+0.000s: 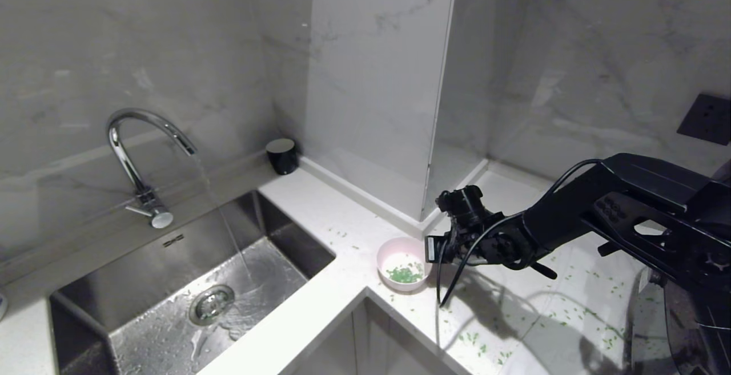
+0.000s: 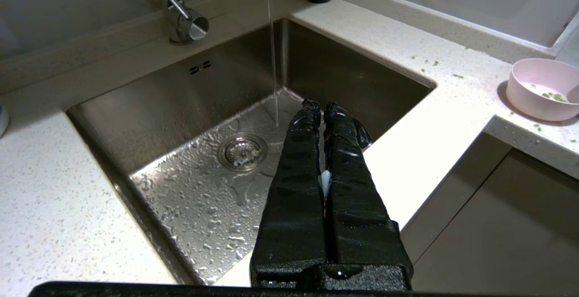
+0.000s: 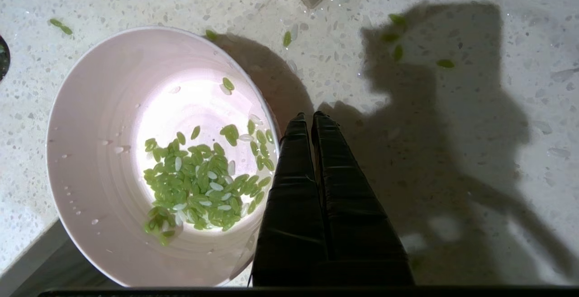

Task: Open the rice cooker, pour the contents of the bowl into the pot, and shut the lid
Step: Pick up the bowl on the table

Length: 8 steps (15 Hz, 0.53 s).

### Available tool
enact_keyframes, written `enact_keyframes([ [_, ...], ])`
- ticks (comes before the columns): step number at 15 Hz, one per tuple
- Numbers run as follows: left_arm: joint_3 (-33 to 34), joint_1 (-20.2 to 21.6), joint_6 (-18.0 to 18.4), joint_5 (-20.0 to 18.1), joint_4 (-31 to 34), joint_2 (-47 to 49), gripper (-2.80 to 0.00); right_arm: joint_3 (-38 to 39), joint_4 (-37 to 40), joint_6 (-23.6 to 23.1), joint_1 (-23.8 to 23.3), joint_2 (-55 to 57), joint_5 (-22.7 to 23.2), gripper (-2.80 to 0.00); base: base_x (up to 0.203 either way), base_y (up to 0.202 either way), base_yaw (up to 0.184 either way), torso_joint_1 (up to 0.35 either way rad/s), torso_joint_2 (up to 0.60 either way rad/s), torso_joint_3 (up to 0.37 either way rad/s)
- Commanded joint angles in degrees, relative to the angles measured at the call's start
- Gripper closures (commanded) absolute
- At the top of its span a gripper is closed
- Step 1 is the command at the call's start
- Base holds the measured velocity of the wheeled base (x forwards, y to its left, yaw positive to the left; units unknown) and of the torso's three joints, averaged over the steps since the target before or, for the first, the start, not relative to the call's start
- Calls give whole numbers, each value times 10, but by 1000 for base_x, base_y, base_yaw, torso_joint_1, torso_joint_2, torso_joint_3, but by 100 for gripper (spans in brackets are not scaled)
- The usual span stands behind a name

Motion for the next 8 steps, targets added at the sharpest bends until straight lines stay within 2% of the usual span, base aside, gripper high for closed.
enact_keyframes([
  [1, 0, 0, 0, 0, 0, 0, 0, -7, 0, 2, 9, 6, -1, 0, 0, 0, 0, 0, 0, 0],
  [8, 0, -1, 0, 0, 0, 0, 0, -15, 0, 14, 13, 2, -3, 0, 0, 0, 0, 0, 0, 0],
])
